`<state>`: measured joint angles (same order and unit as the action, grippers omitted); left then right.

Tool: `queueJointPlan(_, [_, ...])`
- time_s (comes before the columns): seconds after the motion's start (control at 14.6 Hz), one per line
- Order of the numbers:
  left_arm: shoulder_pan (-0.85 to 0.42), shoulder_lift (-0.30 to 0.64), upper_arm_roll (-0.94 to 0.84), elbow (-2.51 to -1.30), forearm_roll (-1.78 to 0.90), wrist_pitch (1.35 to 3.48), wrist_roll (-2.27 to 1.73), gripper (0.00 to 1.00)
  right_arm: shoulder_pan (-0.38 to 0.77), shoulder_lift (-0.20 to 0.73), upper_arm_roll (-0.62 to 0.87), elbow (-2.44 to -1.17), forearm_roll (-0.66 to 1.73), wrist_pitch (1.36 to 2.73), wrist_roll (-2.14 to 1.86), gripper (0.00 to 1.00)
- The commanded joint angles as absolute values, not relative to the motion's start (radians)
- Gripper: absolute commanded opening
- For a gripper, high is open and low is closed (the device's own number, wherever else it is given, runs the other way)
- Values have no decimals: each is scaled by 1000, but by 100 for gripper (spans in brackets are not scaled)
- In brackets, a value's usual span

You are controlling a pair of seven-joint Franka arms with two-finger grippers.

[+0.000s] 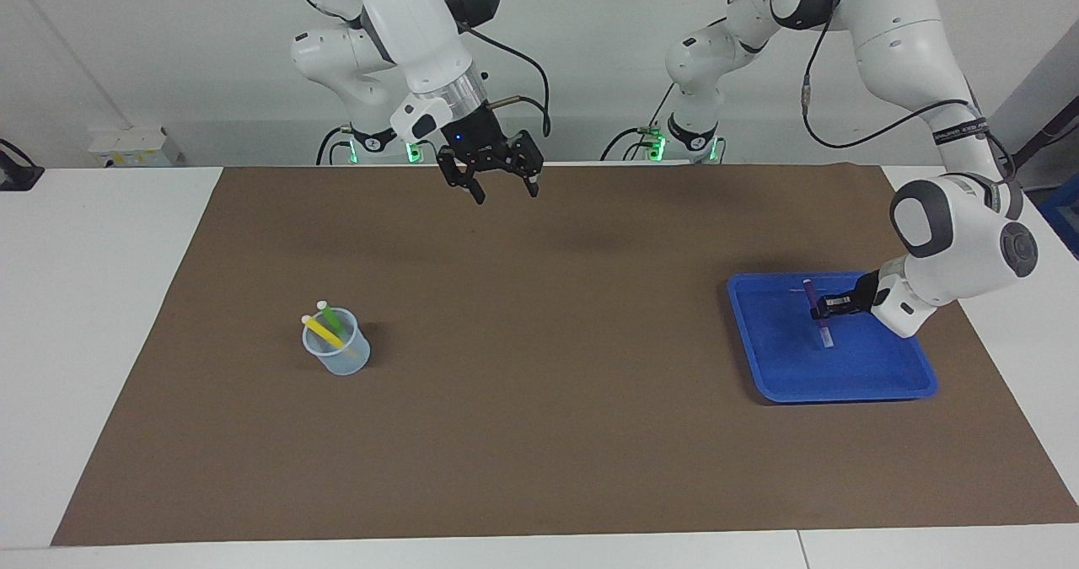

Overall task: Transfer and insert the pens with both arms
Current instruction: 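Lift the purple pen with the left gripper while the right gripper approaches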

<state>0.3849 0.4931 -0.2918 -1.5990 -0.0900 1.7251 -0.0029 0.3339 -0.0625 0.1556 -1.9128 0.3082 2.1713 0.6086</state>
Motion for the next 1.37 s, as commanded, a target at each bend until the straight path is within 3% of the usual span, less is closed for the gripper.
queueJointPlan(0.0, [351,462,-282,-1589,-152,1646,-125,0,347,-63,153,-1919,336,2192,615,100])
queueJointPlan(0.82, [172,335,-290,-1603,-247,1575,-690,0,354,-58,153,-1919,371,2200,627,100])
queueJointPlan(1.3, [103,318,-290,-1615,-366,1569,-896,0,420,-9,153,-1919,371,2330,727,100])
